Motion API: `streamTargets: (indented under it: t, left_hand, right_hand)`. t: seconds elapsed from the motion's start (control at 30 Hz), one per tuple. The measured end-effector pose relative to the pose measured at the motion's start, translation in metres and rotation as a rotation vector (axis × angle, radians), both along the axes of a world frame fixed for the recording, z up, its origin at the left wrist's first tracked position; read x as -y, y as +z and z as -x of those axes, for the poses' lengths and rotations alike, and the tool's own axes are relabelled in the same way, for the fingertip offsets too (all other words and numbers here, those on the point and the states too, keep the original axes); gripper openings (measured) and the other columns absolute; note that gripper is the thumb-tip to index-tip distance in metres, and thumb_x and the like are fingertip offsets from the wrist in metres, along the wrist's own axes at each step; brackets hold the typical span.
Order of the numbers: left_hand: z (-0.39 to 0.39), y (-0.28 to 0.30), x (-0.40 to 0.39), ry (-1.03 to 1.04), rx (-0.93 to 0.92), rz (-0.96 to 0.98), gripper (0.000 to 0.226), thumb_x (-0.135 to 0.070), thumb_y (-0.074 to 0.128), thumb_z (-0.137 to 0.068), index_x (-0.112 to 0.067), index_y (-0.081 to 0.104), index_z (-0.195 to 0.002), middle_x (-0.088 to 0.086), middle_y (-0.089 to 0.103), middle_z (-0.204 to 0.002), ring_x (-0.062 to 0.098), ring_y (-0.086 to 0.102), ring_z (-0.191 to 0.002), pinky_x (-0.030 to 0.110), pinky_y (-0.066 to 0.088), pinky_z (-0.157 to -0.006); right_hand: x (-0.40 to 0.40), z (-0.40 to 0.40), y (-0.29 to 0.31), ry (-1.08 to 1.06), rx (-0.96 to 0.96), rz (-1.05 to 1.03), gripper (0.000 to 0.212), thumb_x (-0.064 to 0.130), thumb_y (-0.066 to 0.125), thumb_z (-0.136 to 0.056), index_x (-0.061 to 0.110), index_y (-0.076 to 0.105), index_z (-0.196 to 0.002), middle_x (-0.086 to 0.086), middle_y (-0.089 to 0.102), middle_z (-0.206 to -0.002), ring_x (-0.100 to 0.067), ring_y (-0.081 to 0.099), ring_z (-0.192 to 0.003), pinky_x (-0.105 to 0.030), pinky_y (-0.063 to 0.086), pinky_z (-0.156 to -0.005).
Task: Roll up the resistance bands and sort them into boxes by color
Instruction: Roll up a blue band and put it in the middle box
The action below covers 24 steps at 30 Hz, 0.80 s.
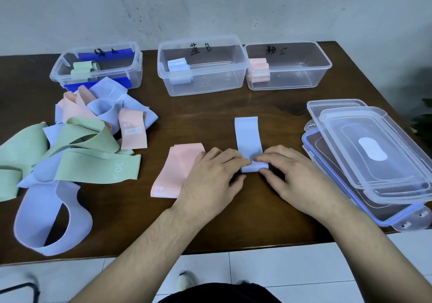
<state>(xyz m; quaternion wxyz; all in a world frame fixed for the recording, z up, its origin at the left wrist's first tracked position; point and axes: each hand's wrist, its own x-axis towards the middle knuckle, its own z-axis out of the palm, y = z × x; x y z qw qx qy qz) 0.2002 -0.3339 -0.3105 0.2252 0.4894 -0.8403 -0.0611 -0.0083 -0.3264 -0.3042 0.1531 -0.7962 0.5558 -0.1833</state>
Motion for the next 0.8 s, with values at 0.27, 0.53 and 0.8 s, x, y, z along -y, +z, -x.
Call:
streamTargets:
  t: [0.27,0.53,0.8]
  left_hand:
    - [0.003,0.004,0.010,0.013,0.029,-0.042,0.027,-0.028,0.069,-0.089,-0.023,0.070,-0.115,-0.008,0.067,-0.112,0.016,0.057,-0.095,0.029,0.039,-0.079]
    - [0.001,0.006,0.003,0.002,0.012,-0.061,0.025,-0.031,0.069,-0.088,-0.023,0.072,-0.112,-0.009,0.069,-0.108,0.014,0.056,-0.093,0.031,0.045,-0.079]
    - [-0.008,0.002,-0.034,-0.051,-0.054,-0.112,0.031,-0.042,0.051,-0.085,-0.028,0.072,-0.104,-0.018,0.066,-0.100,0.008,0.052,-0.088,0.029,0.047,-0.079]
  right_hand:
    - [0.003,-0.001,0.007,0.010,-0.056,-0.012,0.037,0.030,0.067,-0.093,0.030,0.060,-0.130,0.016,0.054,-0.123,-0.007,0.048,-0.106,-0.023,0.041,-0.089]
    - [-0.005,-0.003,0.007,0.034,-0.059,0.041,0.024,0.028,0.066,-0.094,0.026,0.066,-0.117,0.014,0.059,-0.113,-0.007,0.052,-0.096,-0.018,0.043,-0.083]
    - [-0.046,-0.003,0.010,0.110,-0.068,0.053,0.024,0.028,0.063,-0.092,0.025,0.066,-0.116,0.015,0.059,-0.108,-0.007,0.050,-0.089,-0.022,0.046,-0.080]
